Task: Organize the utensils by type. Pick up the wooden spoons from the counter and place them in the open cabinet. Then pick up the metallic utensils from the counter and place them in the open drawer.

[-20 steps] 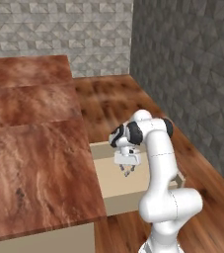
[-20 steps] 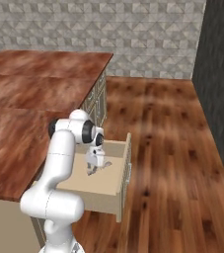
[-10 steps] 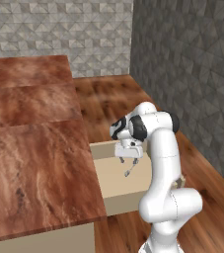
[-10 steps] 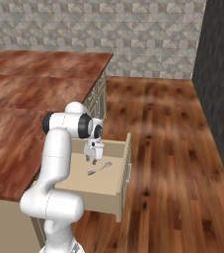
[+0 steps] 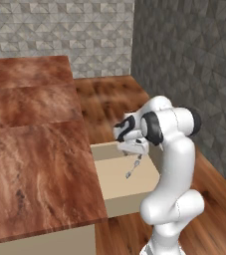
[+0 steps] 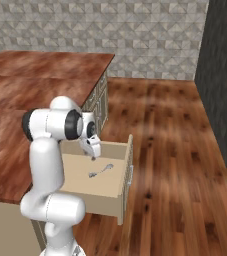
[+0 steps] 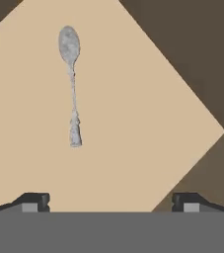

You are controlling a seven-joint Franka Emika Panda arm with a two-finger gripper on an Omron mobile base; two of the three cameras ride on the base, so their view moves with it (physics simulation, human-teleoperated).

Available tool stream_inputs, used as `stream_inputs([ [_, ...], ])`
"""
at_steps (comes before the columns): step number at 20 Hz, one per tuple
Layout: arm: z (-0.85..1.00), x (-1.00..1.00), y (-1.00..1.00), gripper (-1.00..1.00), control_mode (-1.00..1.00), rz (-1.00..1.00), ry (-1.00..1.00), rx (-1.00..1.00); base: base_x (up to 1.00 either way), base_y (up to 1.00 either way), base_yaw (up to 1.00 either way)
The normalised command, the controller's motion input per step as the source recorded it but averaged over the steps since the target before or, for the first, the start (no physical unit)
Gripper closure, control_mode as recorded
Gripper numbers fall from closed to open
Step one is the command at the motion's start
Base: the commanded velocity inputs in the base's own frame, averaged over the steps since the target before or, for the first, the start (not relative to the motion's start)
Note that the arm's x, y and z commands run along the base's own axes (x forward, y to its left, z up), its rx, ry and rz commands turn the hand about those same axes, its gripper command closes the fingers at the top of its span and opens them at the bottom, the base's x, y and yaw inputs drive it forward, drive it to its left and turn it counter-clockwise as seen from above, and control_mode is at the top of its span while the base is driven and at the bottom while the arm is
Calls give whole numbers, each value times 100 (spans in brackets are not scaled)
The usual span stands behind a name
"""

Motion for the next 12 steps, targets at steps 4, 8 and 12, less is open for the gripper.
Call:
stream_inputs([
  [4, 61, -56, 0, -100, -100, 24, -60, -11, 0, 0, 0],
  [8, 77, -33, 0, -100, -100, 14, -15, -2, 0, 0, 0],
  [12, 87, -29, 0, -100, -100, 8, 0, 0, 0, 0, 0],
])
